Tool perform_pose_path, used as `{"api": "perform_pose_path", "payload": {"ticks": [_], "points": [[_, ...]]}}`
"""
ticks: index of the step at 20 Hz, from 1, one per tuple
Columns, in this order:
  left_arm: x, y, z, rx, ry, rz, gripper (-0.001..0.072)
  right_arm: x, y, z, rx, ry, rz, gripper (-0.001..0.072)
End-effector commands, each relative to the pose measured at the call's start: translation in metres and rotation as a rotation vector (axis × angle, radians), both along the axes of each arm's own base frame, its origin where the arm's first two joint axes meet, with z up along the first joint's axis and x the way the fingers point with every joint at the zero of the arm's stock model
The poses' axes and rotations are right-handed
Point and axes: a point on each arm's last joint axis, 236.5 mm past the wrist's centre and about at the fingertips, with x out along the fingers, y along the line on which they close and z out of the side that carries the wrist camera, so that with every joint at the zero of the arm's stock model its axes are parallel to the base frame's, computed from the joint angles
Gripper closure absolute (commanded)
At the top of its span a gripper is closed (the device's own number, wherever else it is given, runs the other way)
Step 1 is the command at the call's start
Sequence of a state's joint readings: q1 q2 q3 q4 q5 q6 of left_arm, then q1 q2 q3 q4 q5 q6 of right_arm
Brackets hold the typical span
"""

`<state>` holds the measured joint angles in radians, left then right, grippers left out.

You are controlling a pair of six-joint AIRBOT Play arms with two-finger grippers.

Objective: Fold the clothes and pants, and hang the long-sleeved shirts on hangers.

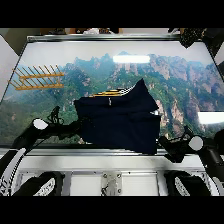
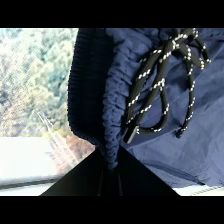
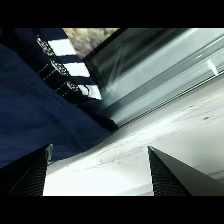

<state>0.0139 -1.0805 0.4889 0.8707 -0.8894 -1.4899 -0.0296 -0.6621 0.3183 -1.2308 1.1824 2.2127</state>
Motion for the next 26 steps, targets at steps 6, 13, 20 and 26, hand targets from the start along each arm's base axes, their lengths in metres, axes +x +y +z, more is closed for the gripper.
{"api": "perform_pose_path", "payload": {"ticks": [6, 13, 20, 26], "points": [[-0.002, -0.001, 0.001, -0.003, 0.002, -0.007, 0.0685, 0.003, 0.020, -0.019, 0.009, 0.003, 0.019, 0.0059], [-0.004, -0.002, 0.001, -0.007, 0.009, -0.012, 0.0685, 0.006, 0.031, -0.026, 0.013, -0.005, 0.054, 0.0059], [-0.005, -0.003, 0.002, -0.009, 0.015, -0.016, 0.0685, 0.013, 0.031, -0.026, 0.010, -0.028, 0.049, 0.0389], [-0.018, -0.008, 0.005, -0.024, 0.030, -0.086, 0.0685, 0.026, 0.027, -0.005, -0.021, -0.106, 0.153, 0.0707]]}}
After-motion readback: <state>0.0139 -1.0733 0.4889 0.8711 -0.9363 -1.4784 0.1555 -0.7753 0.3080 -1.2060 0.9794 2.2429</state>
